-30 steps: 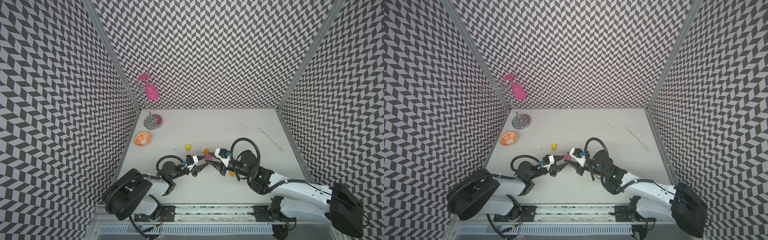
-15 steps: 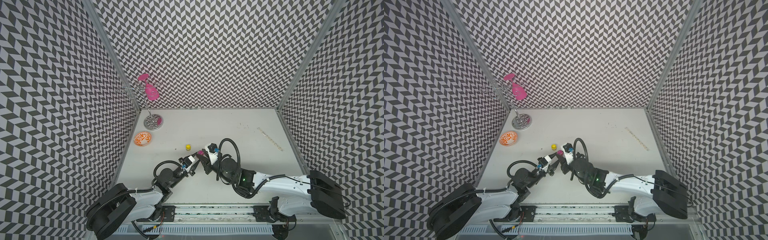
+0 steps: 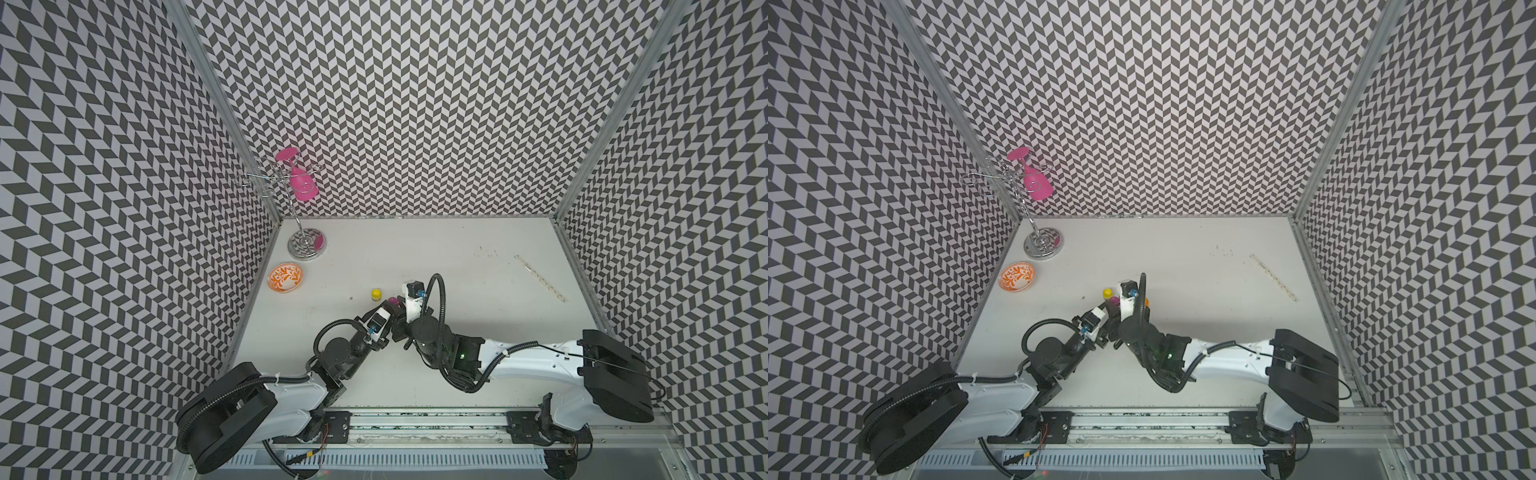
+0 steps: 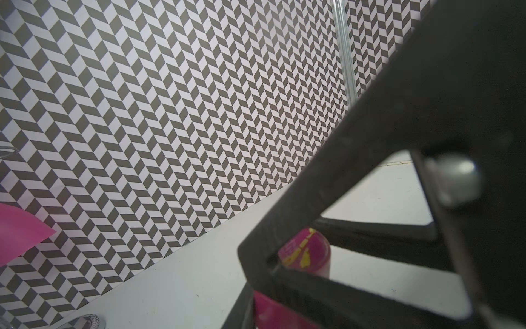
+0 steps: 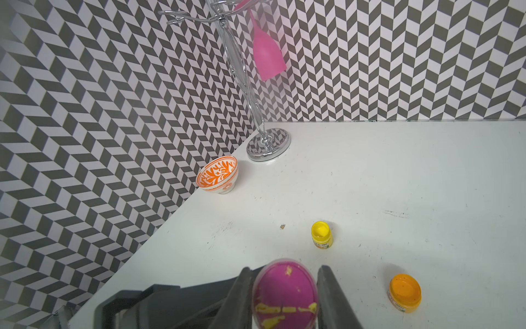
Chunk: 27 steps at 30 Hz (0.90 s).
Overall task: Close the paint jar lid
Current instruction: Screw the lid onto the paint jar.
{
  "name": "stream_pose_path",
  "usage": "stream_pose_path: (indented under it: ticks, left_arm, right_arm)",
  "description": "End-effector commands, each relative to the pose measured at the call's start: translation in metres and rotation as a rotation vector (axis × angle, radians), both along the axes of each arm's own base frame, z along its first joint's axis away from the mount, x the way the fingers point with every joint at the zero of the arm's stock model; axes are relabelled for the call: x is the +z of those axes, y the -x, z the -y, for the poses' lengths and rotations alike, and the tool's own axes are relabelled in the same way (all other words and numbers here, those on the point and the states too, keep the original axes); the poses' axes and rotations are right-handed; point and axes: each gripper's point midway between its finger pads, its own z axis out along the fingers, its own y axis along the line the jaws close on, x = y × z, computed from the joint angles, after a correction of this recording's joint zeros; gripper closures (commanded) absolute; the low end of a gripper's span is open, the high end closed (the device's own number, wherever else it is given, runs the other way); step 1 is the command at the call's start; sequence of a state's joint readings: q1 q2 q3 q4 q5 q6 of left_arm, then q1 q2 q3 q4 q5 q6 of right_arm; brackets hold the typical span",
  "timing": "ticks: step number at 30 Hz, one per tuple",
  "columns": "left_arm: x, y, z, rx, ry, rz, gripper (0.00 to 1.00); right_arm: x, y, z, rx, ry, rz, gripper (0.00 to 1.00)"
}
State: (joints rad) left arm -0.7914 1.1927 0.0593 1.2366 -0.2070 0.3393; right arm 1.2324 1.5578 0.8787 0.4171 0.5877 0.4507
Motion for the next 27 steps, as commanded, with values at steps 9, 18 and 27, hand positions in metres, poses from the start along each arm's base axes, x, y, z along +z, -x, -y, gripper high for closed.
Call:
stream_pose_path:
  ticks: [9, 18, 27]
  left_arm:
    - [0.032, -0.031, -0.035, 0.231, 0.152, 0.046, 0.72]
    - [0.028, -0.024, -0.010, 0.012, 0.177, 0.000, 0.70]
    - [0.028, 0.048, 0.067, -0.650, 0.096, 0.041, 0.70]
  right_arm:
    - [-0.032, 0.058, 0.019, 0.148, 0.056, -0.088, 0.32]
    - [-0.009, 0.055, 0.083, 0.052, 0.020, 0.048, 0.27]
    - [0.064, 0.053, 0.114, 0.294, 0.053, 0.436, 0.24]
